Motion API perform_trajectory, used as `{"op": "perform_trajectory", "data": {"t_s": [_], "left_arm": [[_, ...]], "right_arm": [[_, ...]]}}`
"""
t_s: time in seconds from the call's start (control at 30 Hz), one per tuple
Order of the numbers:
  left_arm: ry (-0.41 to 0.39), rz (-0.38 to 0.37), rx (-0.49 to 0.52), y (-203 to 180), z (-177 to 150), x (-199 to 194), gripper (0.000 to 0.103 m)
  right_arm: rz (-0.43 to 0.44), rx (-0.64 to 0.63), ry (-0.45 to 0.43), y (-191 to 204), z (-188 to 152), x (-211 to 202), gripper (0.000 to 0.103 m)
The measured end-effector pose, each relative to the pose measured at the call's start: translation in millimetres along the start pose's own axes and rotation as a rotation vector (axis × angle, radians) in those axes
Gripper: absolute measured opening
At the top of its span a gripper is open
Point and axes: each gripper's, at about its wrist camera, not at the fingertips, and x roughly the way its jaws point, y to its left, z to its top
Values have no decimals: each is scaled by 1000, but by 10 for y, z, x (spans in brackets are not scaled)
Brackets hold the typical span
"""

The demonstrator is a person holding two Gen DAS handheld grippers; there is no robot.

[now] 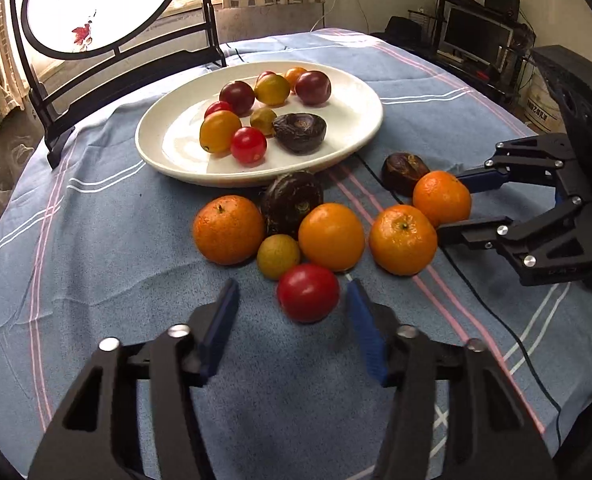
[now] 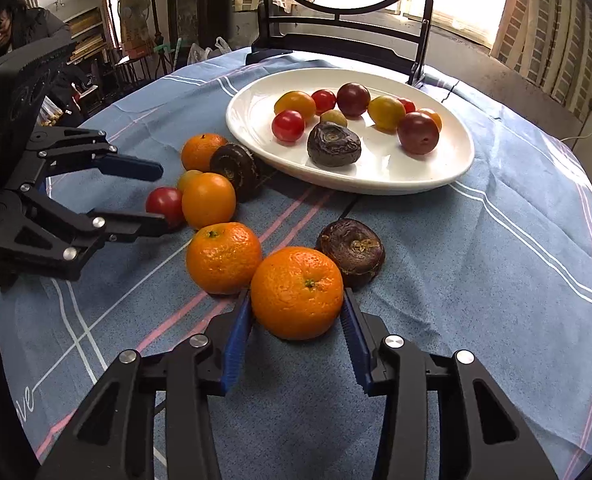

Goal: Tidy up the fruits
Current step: 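Grasp a red tomato with the left tool while the right grasps an orange, then release the red tomato on the plate with the left tool while the right releases the orange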

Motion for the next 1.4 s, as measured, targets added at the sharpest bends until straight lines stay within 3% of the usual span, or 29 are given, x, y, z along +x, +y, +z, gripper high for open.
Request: {"op": "perform_trajectory", "data": {"t_s": [0.07, 0.27, 0.47, 0.9, 1.1, 1.2, 1.4], "left_arm": [[12, -42, -19, -4, -3, 24, 32], [-3, -45, -10, -52, -42, -63, 31], [-78, -23, -10, -14, 46, -358, 31], [-227, 83, -114, 394, 911, -589, 31], [-249, 141, -137, 523, 1237, -445, 31], [-242, 129, -176, 608, 1291, -372, 31], [-201, 184, -193, 785, 1345, -186, 31]], "right_arm": [[-5, 11, -2, -31, -19, -29, 44], [-15, 30, -14, -84, -80, -127, 44], [-17, 33, -46, -93, -16, -269, 44], [-39, 2, -223, -189, 862, -597, 44], [-5, 34, -230, -304, 1169, -335, 44], [21, 46, -195, -367, 1258, -89, 44], [11, 62, -152, -452, 1413, 233, 44]]}}
